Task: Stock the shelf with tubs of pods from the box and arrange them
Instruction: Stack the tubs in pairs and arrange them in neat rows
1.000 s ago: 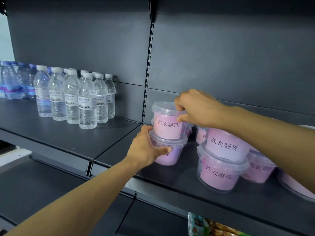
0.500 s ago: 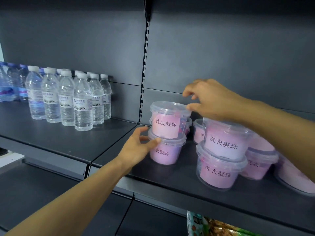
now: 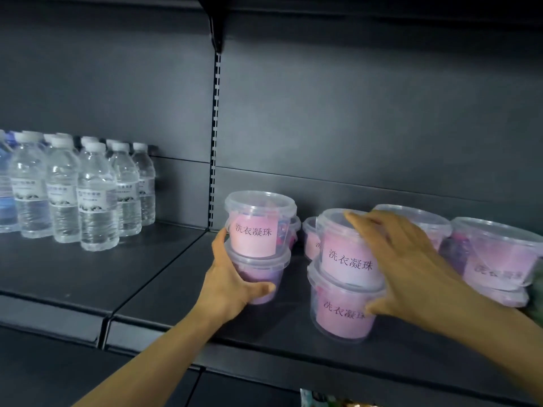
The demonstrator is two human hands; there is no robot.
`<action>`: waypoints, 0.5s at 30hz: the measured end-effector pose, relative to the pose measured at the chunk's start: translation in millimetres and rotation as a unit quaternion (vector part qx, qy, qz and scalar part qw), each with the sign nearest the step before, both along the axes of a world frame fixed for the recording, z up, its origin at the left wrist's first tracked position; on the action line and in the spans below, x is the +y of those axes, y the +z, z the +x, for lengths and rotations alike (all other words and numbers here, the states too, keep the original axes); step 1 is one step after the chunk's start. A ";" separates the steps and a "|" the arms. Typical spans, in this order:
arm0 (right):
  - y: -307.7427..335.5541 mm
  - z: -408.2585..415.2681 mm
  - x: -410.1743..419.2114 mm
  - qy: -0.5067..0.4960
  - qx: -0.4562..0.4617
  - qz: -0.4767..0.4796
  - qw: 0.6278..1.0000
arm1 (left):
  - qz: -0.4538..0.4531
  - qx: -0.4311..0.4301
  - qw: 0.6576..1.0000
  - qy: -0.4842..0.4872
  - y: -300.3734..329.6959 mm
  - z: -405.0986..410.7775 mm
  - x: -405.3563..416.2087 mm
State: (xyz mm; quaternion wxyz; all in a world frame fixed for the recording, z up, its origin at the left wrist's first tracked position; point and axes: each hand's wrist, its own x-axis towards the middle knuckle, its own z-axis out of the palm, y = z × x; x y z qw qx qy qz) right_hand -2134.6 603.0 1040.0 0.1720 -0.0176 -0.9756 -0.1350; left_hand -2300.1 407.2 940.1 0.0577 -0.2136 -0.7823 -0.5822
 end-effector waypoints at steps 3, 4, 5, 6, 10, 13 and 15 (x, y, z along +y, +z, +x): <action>-3.5 -12.2 -1.0 0.010 0.016 -0.001 1.000 | 0.004 0.004 1.000 0.012 1.0 -2.9 2.3; -3.4 -16.8 -1.4 0.012 0.021 -0.006 1.000 | 0.001 0.002 1.000 0.011 1.8 -4.0 2.1; -2.9 -21.4 -2.1 0.013 0.026 -0.009 1.000 | -0.003 -0.001 1.000 0.011 2.6 -5.3 1.8; -2.6 -26.7 -2.7 0.013 0.030 -0.009 0.999 | -0.008 -0.004 1.000 0.012 3.1 -7.0 1.5; -2.6 -46.2 -2.7 -0.001 0.045 0.013 0.999 | -0.024 -0.005 1.000 0.014 1.8 -15.0 2.1; -3.4 -55.7 -0.8 -0.005 0.053 0.017 0.998 | -0.033 -0.007 0.999 0.014 3.6 -18.7 6.6; -3.0 -59.8 -0.1 -0.005 0.056 0.015 0.998 | -0.041 -0.009 0.999 0.013 5.9 -20.2 10.4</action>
